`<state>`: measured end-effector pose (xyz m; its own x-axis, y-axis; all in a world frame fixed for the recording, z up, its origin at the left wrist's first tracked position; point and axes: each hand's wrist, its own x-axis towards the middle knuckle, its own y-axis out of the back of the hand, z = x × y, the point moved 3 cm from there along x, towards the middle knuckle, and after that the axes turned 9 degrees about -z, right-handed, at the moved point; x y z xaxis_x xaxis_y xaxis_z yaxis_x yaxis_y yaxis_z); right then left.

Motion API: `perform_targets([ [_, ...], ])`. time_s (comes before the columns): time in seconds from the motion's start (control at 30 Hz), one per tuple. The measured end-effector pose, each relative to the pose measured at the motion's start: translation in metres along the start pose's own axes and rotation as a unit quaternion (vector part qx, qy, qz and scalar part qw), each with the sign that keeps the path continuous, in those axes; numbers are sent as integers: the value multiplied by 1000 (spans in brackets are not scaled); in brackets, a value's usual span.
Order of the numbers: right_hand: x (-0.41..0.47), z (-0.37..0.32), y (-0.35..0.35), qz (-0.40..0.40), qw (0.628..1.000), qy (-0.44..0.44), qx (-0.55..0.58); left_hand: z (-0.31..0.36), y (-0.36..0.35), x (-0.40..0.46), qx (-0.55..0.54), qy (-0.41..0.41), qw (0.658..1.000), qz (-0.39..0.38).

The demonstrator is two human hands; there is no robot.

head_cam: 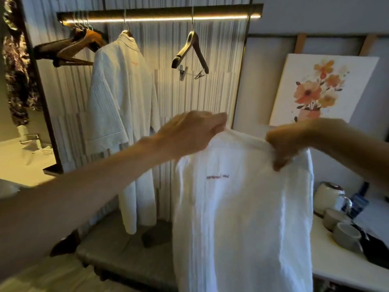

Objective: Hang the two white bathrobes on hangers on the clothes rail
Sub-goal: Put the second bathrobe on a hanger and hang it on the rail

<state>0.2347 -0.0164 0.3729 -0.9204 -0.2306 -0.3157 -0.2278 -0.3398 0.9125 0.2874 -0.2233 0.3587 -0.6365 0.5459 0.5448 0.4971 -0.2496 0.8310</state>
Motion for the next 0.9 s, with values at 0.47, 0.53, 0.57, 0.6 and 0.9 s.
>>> perform_targets([
  [0.47, -23, 49, 54, 480, 869, -76, 91, -80, 40, 15, 127, 253, 959, 9],
  [0.53, -18, 51, 46, 554, 809, -122, 154, -73, 60, -1, 158, 232, 947, 157],
  [0.57, -7, 45, 33, 551, 801, -123, 202, -70, 58, -18, 179, 217, 946, 162],
  [0.6, 8, 34, 15, 498, 830, -93, 234, -73, 45, -39, 181, 207, 955, 112],
  [0.9, 98, -60, -8, 234, 933, 33, 273, -169, 23, -140, -268, 425, 863, -50],
])
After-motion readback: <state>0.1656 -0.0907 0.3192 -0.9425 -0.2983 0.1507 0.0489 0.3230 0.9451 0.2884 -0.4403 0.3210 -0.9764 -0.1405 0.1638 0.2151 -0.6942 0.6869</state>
